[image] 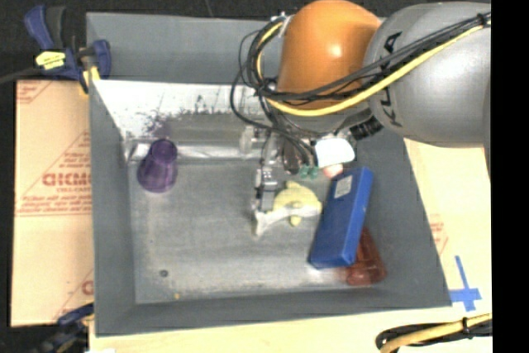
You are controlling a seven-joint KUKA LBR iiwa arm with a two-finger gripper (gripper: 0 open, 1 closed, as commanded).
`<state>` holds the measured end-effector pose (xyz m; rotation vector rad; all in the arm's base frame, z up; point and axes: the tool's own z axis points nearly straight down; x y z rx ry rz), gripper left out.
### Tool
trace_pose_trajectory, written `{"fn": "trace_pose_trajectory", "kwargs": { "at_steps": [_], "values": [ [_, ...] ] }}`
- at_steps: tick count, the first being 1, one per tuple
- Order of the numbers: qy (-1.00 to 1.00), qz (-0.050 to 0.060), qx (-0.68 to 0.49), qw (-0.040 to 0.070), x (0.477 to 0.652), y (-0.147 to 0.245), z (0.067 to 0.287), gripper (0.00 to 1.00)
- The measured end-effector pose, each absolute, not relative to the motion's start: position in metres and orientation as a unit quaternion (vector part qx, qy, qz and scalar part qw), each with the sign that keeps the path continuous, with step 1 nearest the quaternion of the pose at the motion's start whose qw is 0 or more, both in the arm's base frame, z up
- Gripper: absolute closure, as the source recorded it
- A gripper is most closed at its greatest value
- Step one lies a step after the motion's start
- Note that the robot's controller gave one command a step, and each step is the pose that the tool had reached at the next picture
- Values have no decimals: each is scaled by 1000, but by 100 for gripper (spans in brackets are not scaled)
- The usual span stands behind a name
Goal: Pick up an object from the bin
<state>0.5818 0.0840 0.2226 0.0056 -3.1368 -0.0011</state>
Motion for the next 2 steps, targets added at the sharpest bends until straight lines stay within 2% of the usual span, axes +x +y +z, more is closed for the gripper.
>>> {"fn": "trace_pose_trajectory", "kwargs": {
  "at_steps": [1, 2],
  "values": [
    [-1000, -1, 1, -2, 583, 84, 228, 0],
    [-998, 0, 68, -2, 578, 40, 165, 0]
  ]
}}
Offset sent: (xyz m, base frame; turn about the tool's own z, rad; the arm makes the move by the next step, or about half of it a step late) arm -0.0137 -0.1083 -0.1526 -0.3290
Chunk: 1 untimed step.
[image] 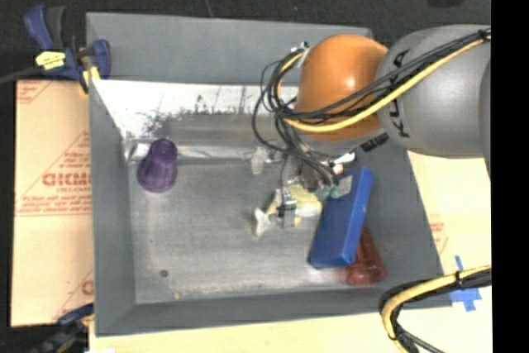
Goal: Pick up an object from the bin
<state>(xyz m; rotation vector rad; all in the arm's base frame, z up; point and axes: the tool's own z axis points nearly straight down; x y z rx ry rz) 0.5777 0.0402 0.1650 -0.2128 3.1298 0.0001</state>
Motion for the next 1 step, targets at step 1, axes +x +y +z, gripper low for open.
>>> {"fn": "trace_pose_trajectory", "kwargs": {
  "at_steps": [1],
  "values": [
    [964, 0, -265, 6, 601, 12, 155, 0]
  ]
}}
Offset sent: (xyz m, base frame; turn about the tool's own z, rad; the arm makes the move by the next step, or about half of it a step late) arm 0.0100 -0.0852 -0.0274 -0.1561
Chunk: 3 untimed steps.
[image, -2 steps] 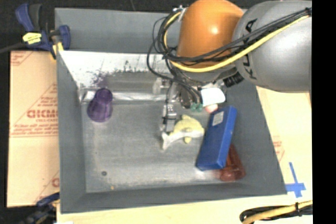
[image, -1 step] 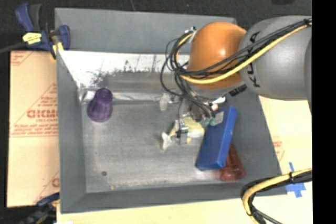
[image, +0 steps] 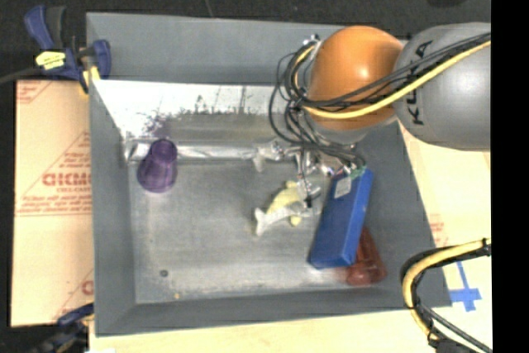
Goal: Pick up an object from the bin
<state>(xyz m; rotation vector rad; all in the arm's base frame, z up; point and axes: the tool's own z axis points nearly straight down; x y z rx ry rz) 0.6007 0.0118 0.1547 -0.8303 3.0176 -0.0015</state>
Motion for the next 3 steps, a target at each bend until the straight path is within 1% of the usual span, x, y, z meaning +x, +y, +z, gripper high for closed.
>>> {"fn": "trace_pose_trajectory", "kwargs": {
  "at_steps": [1, 2, 3],
  "values": [
    [983, 0, -185, 3, 593, -27, 144, 0],
    [970, -1, -244, 5, 598, -32, 111, 0],
    [956, -1, -293, 8, 614, -39, 73, 100]
  ]
}}
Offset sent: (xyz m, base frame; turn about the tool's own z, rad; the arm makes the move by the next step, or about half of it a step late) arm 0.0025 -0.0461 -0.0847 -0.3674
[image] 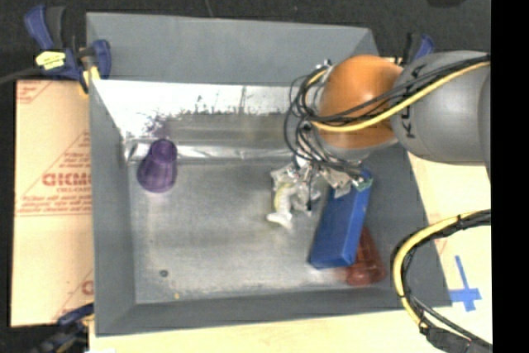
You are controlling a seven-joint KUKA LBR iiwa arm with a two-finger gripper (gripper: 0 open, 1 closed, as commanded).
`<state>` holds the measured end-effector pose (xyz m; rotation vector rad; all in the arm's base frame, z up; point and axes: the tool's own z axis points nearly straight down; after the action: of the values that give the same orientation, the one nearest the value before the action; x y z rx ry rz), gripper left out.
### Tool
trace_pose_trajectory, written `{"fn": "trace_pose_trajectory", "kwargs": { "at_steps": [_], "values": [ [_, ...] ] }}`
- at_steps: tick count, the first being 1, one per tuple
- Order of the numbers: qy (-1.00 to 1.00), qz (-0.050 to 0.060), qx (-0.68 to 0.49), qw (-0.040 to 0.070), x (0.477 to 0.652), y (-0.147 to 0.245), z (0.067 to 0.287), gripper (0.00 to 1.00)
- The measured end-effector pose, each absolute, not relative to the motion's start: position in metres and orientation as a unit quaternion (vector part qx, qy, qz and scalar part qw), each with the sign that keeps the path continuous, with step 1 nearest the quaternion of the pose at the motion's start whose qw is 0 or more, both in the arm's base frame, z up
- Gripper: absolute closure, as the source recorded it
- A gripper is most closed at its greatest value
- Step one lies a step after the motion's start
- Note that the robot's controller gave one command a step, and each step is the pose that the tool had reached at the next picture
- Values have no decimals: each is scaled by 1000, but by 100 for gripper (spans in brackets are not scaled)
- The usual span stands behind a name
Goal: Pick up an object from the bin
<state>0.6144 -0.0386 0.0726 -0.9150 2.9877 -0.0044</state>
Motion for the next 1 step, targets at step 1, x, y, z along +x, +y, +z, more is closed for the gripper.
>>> {"fn": "trace_pose_trajectory", "kwargs": {
  "at_steps": [1],
  "values": [
    [956, -1, -293, 8, 614, -39, 73, 100]
  ]
}}
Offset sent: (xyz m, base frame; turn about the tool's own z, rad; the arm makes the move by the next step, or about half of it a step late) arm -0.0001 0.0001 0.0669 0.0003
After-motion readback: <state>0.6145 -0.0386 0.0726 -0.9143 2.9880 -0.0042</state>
